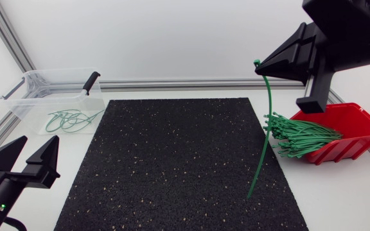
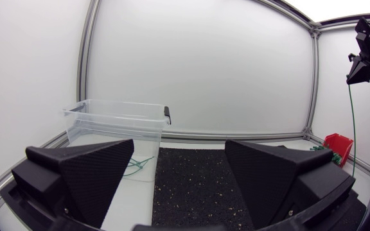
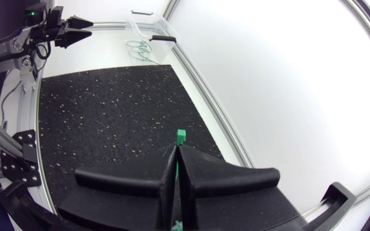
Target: Take a green cable tie from the red box, thread the tail through the head to close it, then place it in the transparent bin on the left.
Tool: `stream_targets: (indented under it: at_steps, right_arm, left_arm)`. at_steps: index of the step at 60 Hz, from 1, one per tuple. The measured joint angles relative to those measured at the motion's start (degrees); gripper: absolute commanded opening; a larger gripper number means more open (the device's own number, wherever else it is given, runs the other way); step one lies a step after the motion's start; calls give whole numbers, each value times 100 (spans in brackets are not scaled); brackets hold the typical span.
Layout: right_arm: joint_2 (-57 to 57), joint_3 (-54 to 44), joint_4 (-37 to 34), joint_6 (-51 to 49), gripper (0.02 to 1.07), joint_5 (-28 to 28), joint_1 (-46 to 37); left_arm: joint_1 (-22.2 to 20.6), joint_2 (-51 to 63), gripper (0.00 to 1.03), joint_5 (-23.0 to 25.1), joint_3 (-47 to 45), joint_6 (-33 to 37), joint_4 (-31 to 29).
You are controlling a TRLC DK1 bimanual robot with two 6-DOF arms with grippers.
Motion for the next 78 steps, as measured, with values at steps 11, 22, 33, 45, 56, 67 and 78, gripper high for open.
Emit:
stream_targets:
  at_steps: [11, 22, 33, 45, 56, 67, 78]
  right_arm:
    - [302, 52, -179, 562, 7, -824, 177]
    - [798, 542, -798, 951, 7, -2437, -57]
    - [1130, 675, -861, 1305, 7, -3292, -323]
    - [1314, 623, -378, 1834, 8, -4205, -737]
    - [1327, 398, 140, 2162, 8, -4688, -887]
    - [1513, 203, 302, 2181, 8, -5235, -822]
    - [1762, -7, 348, 2135, 8, -5530, -662]
  left_arm:
    - [247, 925, 99, 573, 546, -186, 170]
    - [518, 1508, 99, 1244, 811, -439, 170]
    - [522, 2026, 99, 1792, 1054, -610, 264]
    - [520, 2608, 99, 2380, 1305, -754, 472]
    - [269, 2717, 99, 2634, 1414, -833, 474]
    - [-345, 2717, 93, 2656, 1482, -918, 621]
    - [-1078, 2839, 94, 2658, 1637, -984, 734]
